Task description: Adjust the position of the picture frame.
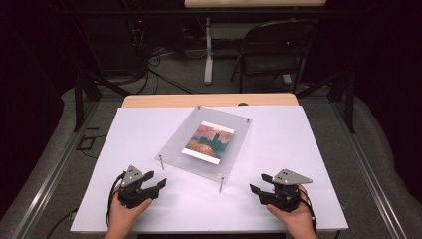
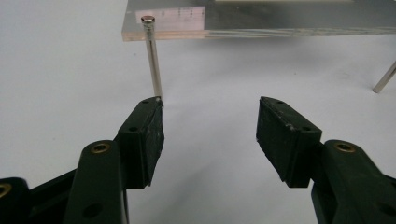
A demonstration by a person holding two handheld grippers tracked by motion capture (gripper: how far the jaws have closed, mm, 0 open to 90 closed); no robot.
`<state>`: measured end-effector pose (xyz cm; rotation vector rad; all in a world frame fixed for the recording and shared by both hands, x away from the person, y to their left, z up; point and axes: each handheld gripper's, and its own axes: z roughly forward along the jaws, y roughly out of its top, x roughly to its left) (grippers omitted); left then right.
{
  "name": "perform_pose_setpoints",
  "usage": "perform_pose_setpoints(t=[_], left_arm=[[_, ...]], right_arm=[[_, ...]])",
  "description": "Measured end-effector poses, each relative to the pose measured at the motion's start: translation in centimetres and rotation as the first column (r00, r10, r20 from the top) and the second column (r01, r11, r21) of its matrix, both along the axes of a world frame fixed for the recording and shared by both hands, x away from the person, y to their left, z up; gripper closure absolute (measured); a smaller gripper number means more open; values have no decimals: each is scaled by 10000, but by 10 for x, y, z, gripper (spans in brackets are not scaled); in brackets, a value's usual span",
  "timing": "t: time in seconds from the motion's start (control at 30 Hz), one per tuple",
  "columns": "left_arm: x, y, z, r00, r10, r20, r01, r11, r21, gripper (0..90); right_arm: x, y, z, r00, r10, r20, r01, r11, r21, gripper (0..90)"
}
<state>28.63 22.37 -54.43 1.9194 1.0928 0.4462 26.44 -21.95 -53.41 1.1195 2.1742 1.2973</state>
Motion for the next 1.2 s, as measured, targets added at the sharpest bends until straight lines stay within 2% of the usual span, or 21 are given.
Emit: perform_pose_setpoints(t=[0.1, 0.17, 0.3, 0.43, 0.6, 1.0, 1.2], left_arm=[[6, 3, -2, 9998, 193, -15, -193, 9998, 70, 439], [14, 7, -5, 9988, 334, -362, -337, 9994, -90, 454], [19, 9, -8, 9974, 396, -602, -406, 9991, -150, 487], [32, 9, -10, 9962, 452, -745, -452, 9990, 23, 541], [43, 5, -11, 9962, 513, -709, -511, 9987, 45, 586], [63, -4, -15, 9944, 509, -922, -502, 9987, 90, 705], [68, -7, -16, 9954, 684, -672, -672, 9975, 196, 744]], right_arm=[[0, -1, 1, 9999, -54, 99, 53, 10000, 81, 425], [0, -1, 1, 9999, -48, 125, 48, 10000, 38, 423], [-1, -1, 2, 9998, -71, 206, 73, 10000, -64, 422], [0, -5, 3, 9994, -284, 194, 281, 9995, 128, 432], [1, -8, 3, 9993, -371, 44, 369, 9986, 376, 456], [2, -10, 1, 9992, -375, -113, 379, 9983, 440, 464], [3, -11, 1, 9992, -381, -147, 388, 9979, 520, 464]])
